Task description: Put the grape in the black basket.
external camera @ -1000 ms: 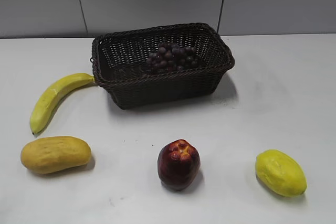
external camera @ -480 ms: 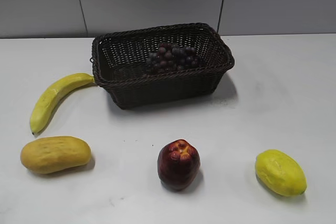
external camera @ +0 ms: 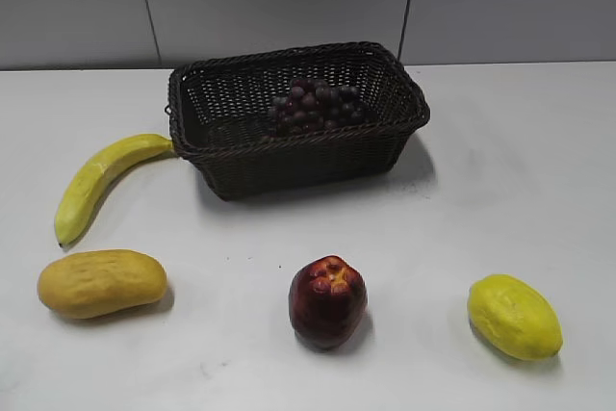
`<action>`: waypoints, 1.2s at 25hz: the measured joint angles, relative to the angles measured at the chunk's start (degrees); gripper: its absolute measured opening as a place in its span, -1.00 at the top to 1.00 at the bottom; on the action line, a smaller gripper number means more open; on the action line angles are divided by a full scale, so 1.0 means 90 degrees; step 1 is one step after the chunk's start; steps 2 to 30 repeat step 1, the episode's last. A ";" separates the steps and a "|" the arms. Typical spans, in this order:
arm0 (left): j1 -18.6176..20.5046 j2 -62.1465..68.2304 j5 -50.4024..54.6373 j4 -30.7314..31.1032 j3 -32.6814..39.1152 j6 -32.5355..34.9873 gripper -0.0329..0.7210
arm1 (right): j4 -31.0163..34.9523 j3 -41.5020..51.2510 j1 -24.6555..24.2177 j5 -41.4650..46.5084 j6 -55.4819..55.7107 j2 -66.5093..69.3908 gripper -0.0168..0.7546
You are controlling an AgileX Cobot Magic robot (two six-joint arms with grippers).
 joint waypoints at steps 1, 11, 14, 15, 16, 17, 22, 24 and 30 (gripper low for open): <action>0.0000 0.0000 0.0000 0.0000 0.0000 0.0000 0.34 | 0.0000 0.0000 0.0000 0.0000 0.0000 0.0000 -0.39; 0.0000 0.0000 0.0000 0.0000 0.0000 0.0000 0.34 | 0.0000 0.0000 0.0000 0.0000 0.0000 0.0000 -0.39; 0.0000 0.0000 0.0000 0.0000 0.0000 0.0000 0.34 | 0.0000 0.0000 0.0000 0.0000 0.0000 0.0000 -0.39; 0.0000 0.0000 0.0000 0.0000 0.0000 0.0000 0.34 | 0.0000 0.0000 0.0000 0.0000 0.0000 0.0000 -0.39; 0.0000 0.0000 0.0000 0.0000 0.0000 0.0000 0.34 | 0.0000 0.0000 0.0000 0.0000 0.0000 0.0000 -0.39; 0.0000 0.0000 0.0000 0.0000 0.0000 0.0000 0.34 | 0.0000 0.0000 0.0000 0.0000 0.0000 0.0000 -0.39; 0.0000 0.0000 0.0000 0.0000 0.0000 0.0000 0.34 | 0.0000 0.0000 0.0000 0.0000 0.0000 0.0000 -0.39; 0.0000 0.0000 0.0000 0.0000 0.0000 0.0000 0.34 | 0.0000 0.0000 0.0000 0.0000 0.0000 0.0000 -0.39; 0.0000 0.0000 0.0000 0.0000 0.0000 0.0000 0.34 | 0.0000 0.0000 0.0000 0.0000 0.0000 0.0000 -0.39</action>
